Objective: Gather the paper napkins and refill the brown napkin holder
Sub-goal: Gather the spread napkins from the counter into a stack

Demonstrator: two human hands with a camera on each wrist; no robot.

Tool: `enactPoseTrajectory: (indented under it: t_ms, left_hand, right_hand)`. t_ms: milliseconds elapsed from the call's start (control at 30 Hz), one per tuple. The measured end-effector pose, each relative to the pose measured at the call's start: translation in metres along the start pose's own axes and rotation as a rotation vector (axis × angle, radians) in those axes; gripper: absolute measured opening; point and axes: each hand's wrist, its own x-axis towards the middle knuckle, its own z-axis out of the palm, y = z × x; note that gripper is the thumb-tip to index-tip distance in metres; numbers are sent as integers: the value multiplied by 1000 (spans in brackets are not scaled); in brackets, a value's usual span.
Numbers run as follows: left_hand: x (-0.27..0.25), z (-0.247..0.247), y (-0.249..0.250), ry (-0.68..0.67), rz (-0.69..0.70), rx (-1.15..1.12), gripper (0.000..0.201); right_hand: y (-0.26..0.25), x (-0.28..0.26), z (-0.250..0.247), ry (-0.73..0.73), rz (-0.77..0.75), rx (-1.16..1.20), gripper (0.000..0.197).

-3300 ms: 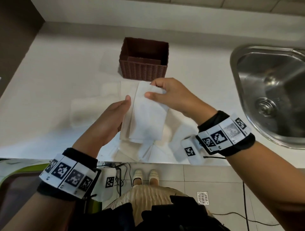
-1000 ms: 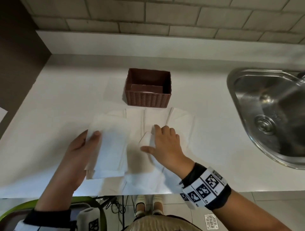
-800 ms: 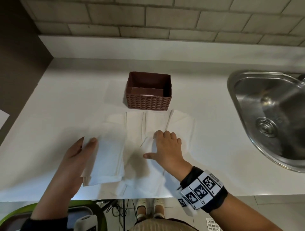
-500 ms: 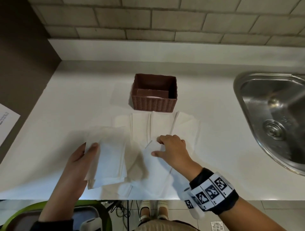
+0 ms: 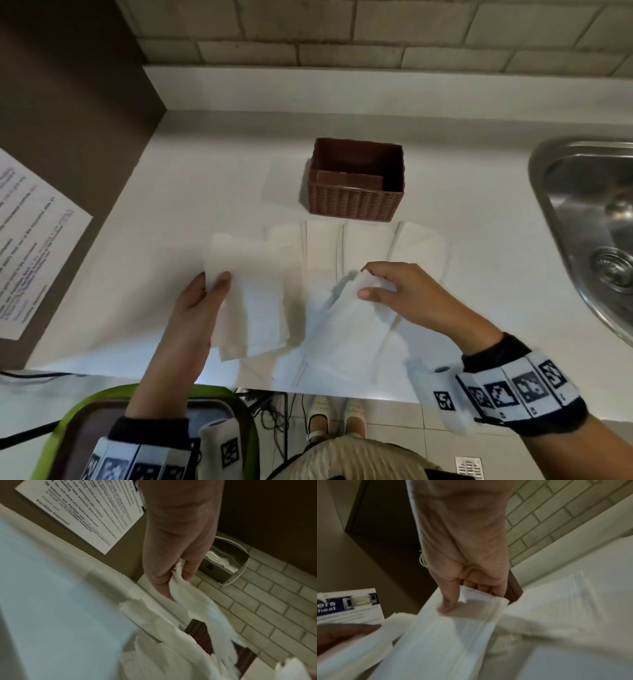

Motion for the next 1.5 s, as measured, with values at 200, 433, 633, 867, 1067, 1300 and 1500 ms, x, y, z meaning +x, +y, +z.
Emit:
enactPoseTrajectory:
  t_ms: [200,433,633,867,1067,1300,1500]
  left_hand:
    - [-7,19,1,-241,40,256,54]
    - [-21,46,11,-513,4,270,25]
    - [-27,40,8,-502,-67,153,40]
    - [-10,20,-5,-372,31,133,33]
    - [9,-9,-7,-266,-9,-40,25]
    - [10,-1,-18,-288,-17,-45,54]
    - [1,22,-28,-252,-59,-35,15]
  right_hand:
    - [-48,-18,-22,-91,-157,197,6]
    - [-59,-5,11,73,-223,35,18]
    - [-60,-3,33,175,-162,-47,28]
    - [-47,-3,-6,308,-10,176,7]
    - [8,-32,-65,574,240,171,16]
    - [37,-39,-45,443,323,-122,16]
    - [63,14,-41,300,283,-417,92]
